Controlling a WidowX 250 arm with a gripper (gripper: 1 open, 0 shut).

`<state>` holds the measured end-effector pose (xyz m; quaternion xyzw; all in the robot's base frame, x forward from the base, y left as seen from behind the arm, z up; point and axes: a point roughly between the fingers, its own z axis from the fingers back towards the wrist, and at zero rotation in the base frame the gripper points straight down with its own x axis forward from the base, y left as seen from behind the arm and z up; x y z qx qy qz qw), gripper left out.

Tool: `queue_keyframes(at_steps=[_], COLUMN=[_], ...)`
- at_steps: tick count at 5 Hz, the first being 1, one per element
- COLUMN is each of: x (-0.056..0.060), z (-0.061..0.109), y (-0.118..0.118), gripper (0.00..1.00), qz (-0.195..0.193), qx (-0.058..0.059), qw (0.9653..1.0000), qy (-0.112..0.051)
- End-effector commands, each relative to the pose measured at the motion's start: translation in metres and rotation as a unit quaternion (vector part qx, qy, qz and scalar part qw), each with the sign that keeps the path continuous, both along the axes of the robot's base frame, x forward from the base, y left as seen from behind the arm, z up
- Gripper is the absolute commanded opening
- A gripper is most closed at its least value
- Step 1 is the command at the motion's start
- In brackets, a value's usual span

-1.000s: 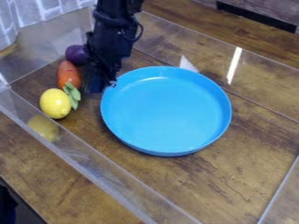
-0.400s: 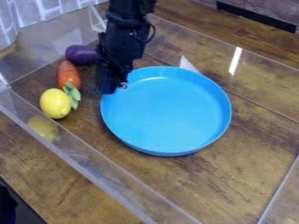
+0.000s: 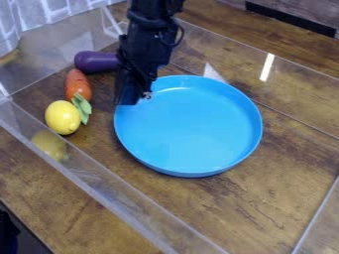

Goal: Put the carrot on the blue tray

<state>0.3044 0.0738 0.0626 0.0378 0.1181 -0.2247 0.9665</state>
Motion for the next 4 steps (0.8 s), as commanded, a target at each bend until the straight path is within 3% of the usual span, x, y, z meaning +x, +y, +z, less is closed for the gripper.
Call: queue_keyframes(at_steps=[1,3,4], x=[0.0125,0.0155,0.0157], z=[0.0324,0.0377,0.0383], y=[-0.0056,-0.0131,-0.0098], gripper=[0.0,0.0,1.0], qz=[-0.016,-0.029,-0.034], qx=[0.009,0.009,0.012], qw=[0.9985,0.9979,0.9978], qy=[-0.051,-0.057,-0.056])
